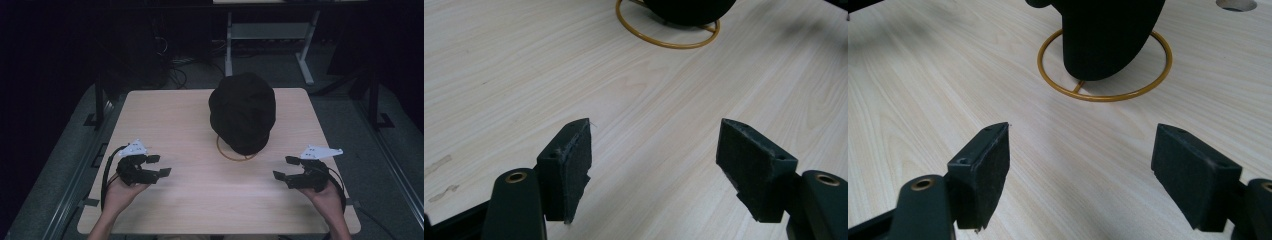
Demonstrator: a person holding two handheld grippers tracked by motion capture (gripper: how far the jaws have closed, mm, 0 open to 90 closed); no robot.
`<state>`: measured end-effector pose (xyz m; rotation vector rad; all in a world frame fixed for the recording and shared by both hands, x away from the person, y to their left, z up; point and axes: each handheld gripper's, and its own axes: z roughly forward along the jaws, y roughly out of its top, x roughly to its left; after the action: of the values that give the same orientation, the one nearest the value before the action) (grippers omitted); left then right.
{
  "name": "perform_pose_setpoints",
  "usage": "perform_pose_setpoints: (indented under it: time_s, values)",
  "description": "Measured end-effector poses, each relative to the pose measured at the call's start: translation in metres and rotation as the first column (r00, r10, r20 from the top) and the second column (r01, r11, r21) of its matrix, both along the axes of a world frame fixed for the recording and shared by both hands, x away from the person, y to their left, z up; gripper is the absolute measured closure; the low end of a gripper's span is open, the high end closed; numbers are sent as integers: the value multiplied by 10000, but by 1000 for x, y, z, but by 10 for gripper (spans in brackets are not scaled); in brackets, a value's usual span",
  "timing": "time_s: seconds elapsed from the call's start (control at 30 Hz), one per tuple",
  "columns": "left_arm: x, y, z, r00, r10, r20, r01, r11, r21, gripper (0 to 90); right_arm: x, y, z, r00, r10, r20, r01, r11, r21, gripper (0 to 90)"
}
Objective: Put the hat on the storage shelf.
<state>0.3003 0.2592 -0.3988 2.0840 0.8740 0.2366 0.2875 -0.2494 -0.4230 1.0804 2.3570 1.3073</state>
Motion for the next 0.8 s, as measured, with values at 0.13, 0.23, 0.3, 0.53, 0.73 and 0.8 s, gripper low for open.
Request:
perform_pose_setpoints:
  time_s: [0.13,0.23,0.3,0.53,0.73,0.8]
  values:
    - [-4,1,-2,9999,40,110,-41,9999,108,293,0,0,-1,10000,12,-26,-12,10000,-30,231]
    - [-7,2,-4,9999,58,135,-60,9999,142,290,-1,0,-1,10000,6,-68,-6,10000,-12,231]
    - [-10,3,-6,9998,90,167,-92,9999,142,289,-1,0,-1,10000,25,-57,-25,10000,-17,231]
    - [-18,9,-10,9996,187,207,-187,9998,1,289,-3,-1,-4,9999,60,-131,-60,10000,-40,231]
    - [-28,17,-18,9992,342,202,-337,9992,-215,284,-7,-1,-6,9999,99,-105,-100,9999,-60,228]
    - [-31,19,-21,9993,333,185,-332,9994,-41,280,-8,-1,-7,9998,137,-124,-138,9999,-73,228]
